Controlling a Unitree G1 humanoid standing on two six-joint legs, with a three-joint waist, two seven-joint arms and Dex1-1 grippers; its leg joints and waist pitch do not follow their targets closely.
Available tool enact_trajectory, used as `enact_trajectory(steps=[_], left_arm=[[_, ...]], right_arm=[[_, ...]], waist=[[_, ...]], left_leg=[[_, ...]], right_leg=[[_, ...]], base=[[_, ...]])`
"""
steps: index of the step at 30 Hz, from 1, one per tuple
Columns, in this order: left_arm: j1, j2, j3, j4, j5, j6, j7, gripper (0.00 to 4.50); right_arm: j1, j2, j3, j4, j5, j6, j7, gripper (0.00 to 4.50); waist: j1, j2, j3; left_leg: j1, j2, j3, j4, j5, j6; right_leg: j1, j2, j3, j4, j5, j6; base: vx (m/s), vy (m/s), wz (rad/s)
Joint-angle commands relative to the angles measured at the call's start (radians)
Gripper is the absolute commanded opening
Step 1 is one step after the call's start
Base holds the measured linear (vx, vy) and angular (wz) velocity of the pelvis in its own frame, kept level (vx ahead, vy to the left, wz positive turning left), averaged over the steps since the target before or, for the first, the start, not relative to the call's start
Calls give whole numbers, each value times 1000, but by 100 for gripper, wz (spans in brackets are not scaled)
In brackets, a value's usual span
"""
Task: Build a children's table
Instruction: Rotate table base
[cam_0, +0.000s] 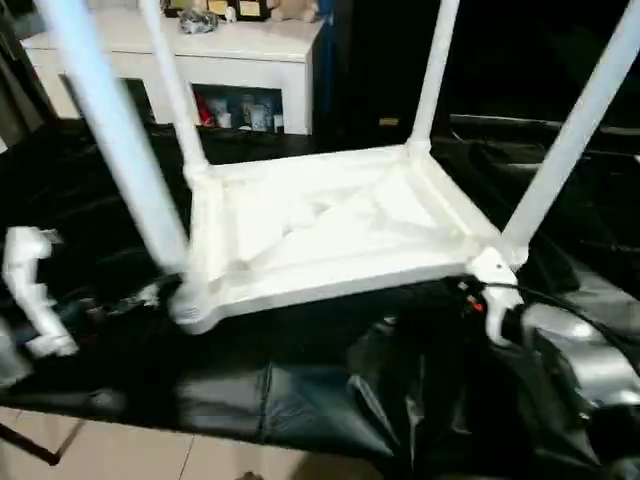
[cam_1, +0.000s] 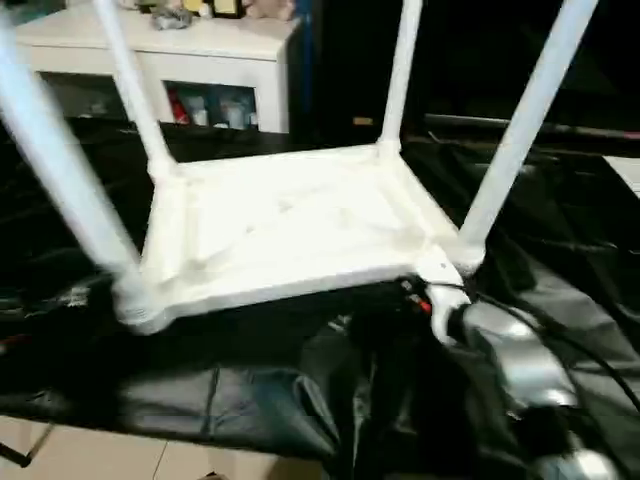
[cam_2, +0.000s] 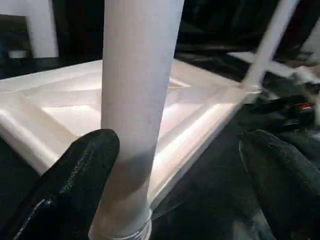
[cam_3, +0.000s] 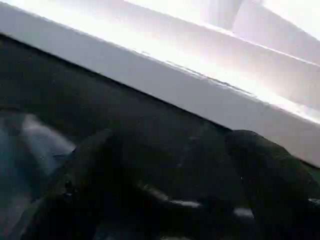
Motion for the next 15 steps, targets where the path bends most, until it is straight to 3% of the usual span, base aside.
enact_trajectory(steps=[1,2,3,4,5,6,7,8,11,13,15], left_arm=[[-12,-16,-53,14,50,-34,30,439],[-18,-26,-72,32,79,-45,59,439],[-18,-26,-73,32,80,-45,61,439],[-19,-26,-77,39,93,-25,92,439],[-17,-24,-78,39,94,-16,101,439],[-14,-20,-77,38,93,-11,103,439],[-10,-19,-68,38,89,-9,106,439],[-6,-16,-56,38,82,-7,108,439],[2,-7,-44,44,92,-18,123,439],[2,-11,-31,54,104,-50,142,439],[-1,-16,-26,50,96,-54,146,439]], right_arm=[[-24,21,5,32,-19,-25,-60,385],[-39,52,-3,51,-27,-36,-94,385],[-40,53,-3,51,-27,-36,-95,385],[-46,77,-5,59,-32,-38,-109,385],[-48,86,-4,61,-33,-38,-113,385],[-48,92,-3,58,-31,-37,-113,385],[-49,101,-3,59,-29,-39,-117,385],[-49,108,-3,59,-27,-39,-118,385],[-52,112,1,73,-33,-52,-120,385],[-59,115,0,93,-38,-66,-125,385],[-63,118,-4,100,-40,-70,-127,385]], waist=[[42,26,-30],[38,-73,-56],[51,-60,-42],[49,-74,-41],[73,-44,-53],[73,-38,-58],[66,-27,-68],[60,-17,-70],[51,-25,-63],[44,-23,-63],[37,-25,-68]], left_leg=[[-83,90,7,-229,-951,-49],[28,20,57,-90,-659,-16],[108,-11,21,60,-484,-33],[16,-4,-14,70,-188,19],[-19,9,-15,-14,-147,-12],[-6,8,-8,-31,-204,-25],[9,11,-4,-41,-295,-41],[4,15,-4,-48,-332,-48],[-2,12,-6,-61,-404,-54],[-4,12,-7,-63,-403,-54],[-10,12,-7,-65,-357,-50]], right_leg=[[98,2,19,141,-280,-69],[-12,-23,118,49,-623,26],[-112,-136,128,-128,-963,-11],[-35,-170,175,-122,-1003,-32],[1,-104,132,-74,-761,-59],[-17,-65,115,-54,-654,-70],[-26,-39,108,-30,-473,-112],[-17,-37,104,-24,-373,-150],[-6,-41,97,-37,-398,-141],[-4,-46,97,-43,-414,-134],[5,-46,97,-40,-352,-138]], base=[[-77,-49,18],[-77,-49,18],[20,-124,8],[82,-79,-24],[82,-79,-24],[0,0,0],[0,0,0],[0,0,0],[0,0,0],[0,0,0],[0,0,0]])
